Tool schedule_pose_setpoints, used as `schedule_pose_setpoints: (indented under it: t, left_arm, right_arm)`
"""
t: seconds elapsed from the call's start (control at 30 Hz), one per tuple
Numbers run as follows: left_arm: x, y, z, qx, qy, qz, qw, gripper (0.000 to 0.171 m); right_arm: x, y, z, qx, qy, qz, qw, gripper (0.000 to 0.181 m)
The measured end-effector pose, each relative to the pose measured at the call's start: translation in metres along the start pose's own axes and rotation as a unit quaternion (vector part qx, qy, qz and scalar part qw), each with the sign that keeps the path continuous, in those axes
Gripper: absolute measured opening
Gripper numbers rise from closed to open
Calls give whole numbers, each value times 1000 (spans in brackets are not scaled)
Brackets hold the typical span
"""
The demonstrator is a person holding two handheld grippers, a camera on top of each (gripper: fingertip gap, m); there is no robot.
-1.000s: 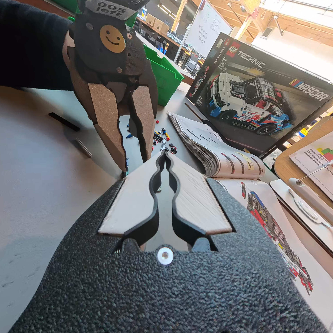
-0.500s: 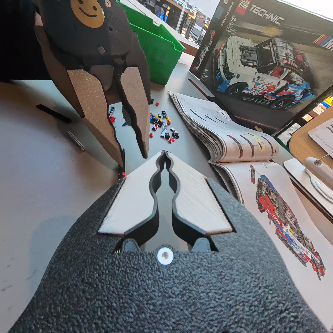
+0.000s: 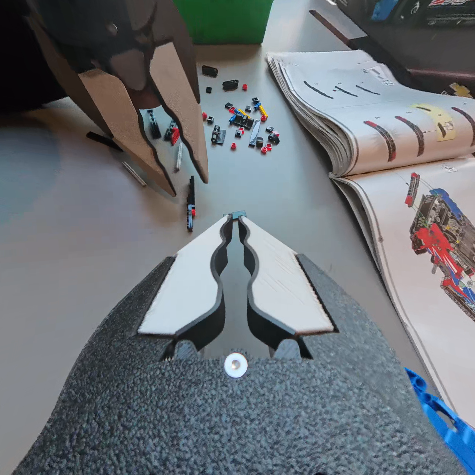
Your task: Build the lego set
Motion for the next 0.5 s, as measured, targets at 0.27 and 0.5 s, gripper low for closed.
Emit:
schedule_pose_setpoints:
  t: [0.27,0.5]
  left_arm:
    - [-2,-1,3,-6,-11,-7,1000,26]
    - [-5,-2,1,6,-23,-18,1000,23]
  right_arm:
    - [-13,-15,-7,35,-3,-62,997,7]
    - [0,-24,-30,62,25,-30,997,2]
Point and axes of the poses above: each gripper's, where its closed fingertips meet, y back along the fingers, x out of its top, z = x × y across the jaws, the point moved 6 cm from there along y, back along the fingers, and after that the axes turned 7 degrees about x, right-handed, at the moved point
